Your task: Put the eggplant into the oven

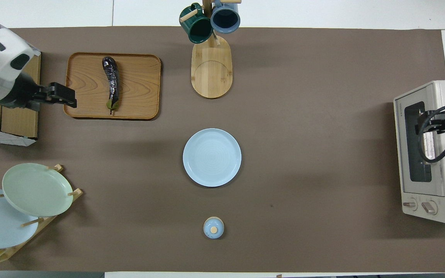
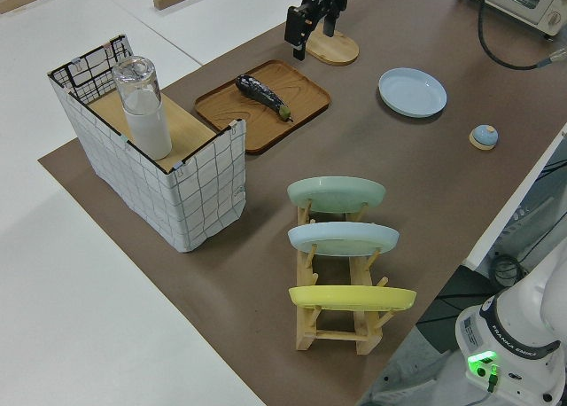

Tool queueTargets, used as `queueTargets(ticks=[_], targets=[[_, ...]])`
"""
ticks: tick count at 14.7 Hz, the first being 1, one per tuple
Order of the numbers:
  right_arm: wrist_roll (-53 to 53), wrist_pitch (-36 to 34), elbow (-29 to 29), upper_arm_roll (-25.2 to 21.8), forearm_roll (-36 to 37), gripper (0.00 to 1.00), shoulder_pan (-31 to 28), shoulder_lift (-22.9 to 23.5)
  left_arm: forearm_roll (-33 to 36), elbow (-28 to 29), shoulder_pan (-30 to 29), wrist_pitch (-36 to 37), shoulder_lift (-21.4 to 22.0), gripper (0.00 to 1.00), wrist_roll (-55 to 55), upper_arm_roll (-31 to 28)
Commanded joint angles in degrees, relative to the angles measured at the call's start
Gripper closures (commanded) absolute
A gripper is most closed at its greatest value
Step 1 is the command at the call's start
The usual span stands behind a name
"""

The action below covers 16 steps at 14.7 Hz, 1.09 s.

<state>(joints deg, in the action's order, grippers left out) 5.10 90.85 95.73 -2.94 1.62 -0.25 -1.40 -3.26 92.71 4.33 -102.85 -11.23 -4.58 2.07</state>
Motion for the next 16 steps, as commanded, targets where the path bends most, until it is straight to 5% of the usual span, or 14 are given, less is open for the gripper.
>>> queueTargets(ticks=[1,6,13,16], targets=[[6.41,9.93,7.16,0.04,-0.21,1.00,-1.94,-2.81,-0.52,-5.08,1.03,-6.37,-10.37,0.00,0.27,-0.22],[1.93,13.83,10.88,-0.14,2.51,1.00,-4.24,-1.24,-0.43,-5.17,3.14,-20.01,-21.02,0.00,2.12,-0.22],[2.02,15.75,15.79,-0.05,6.29,1.00,-6.08,-1.06,0.72,0.09,3.58,-25.64,-20.86,0.00,8.10,-0.31],[2.19,16.64,17.73,-0.05,6.38,1.00,-7.30,-1.06,0.72,0.90,3.58,-26.62,-20.68,0.07,8.18,-0.22]])
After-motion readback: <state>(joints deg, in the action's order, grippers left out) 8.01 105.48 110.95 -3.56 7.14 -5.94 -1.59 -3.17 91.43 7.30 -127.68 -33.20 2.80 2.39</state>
